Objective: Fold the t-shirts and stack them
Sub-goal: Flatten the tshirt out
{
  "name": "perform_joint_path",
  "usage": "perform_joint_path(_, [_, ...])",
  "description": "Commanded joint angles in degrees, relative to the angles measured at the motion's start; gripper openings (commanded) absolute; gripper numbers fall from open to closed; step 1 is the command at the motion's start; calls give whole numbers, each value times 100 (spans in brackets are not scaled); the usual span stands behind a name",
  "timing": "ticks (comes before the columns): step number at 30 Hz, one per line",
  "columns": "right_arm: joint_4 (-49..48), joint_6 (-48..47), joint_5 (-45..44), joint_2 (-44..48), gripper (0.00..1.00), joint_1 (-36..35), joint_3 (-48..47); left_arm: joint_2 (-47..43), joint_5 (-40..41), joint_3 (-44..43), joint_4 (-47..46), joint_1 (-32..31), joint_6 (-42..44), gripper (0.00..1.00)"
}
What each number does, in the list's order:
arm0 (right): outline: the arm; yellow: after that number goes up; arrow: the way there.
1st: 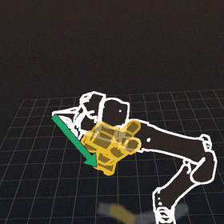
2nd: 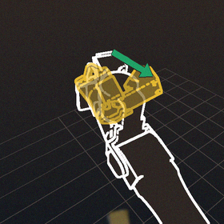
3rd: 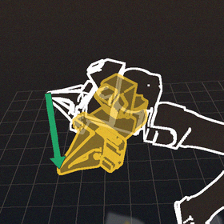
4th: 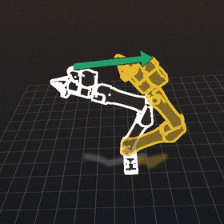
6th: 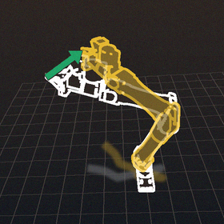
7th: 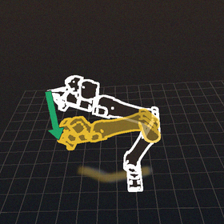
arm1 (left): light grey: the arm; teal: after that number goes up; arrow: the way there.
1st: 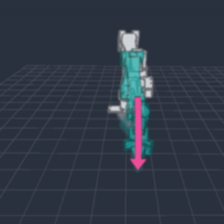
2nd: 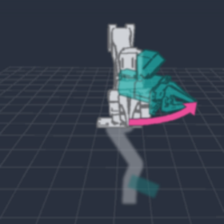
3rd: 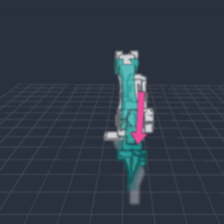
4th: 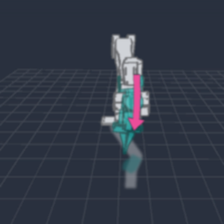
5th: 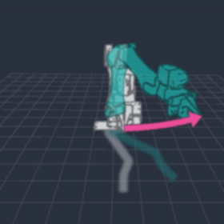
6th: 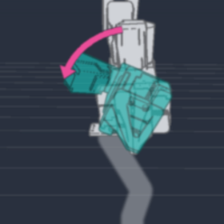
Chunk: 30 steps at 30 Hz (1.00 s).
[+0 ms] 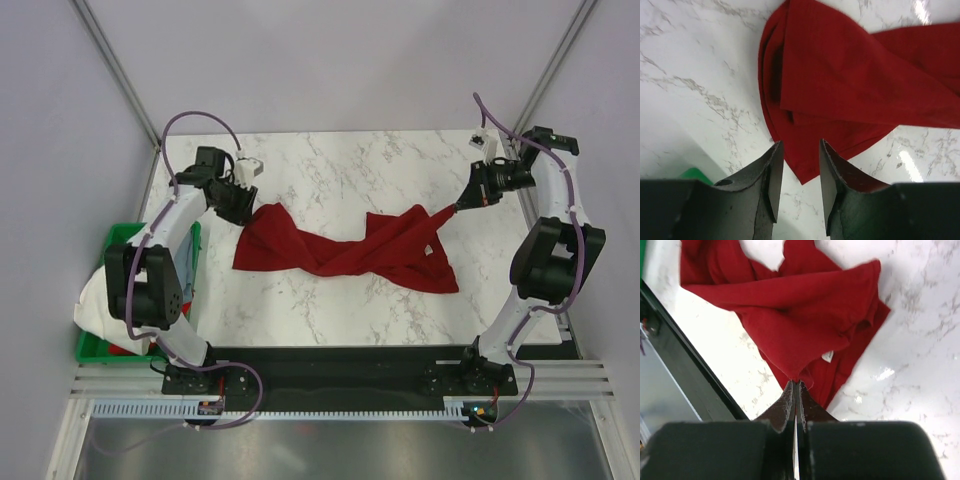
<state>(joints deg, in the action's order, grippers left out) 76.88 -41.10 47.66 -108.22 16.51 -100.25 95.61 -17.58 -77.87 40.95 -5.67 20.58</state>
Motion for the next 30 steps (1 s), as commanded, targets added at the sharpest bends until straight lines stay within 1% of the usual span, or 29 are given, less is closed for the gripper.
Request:
perform_joint_path(1, [635, 304, 911, -155, 0, 27, -372, 18, 255, 507, -17, -39, 692, 41])
perform_joint_path(4, [565, 340, 789, -278, 0, 19, -618, 63, 326, 981, -104, -74, 929, 38])
perform_joint_path(7, [547, 384, 727, -383, 0, 27, -900, 36, 457, 1351, -350, -118, 1018, 40])
perform_joint_path(11, [494, 454, 762, -410, 0, 27, -892, 238, 650, 1441, -535, -188, 1045, 43])
perform_joint_path(15, [494, 428, 754, -392, 0, 27, -742, 572, 827, 1388, -632, -206, 974, 44])
perform_joint_path(19, [494, 401, 736, -357, 0, 27, -689, 669, 932, 1432, -658, -198, 1036, 43])
perform_joint_path(24, [486, 392, 727, -375, 0, 27, -654, 432, 959, 1555, -615, -206, 1080, 41])
perform_joint_path(30, [486, 384, 701, -401, 0, 27, -645, -209, 959, 1678, -588, -198, 1071, 41])
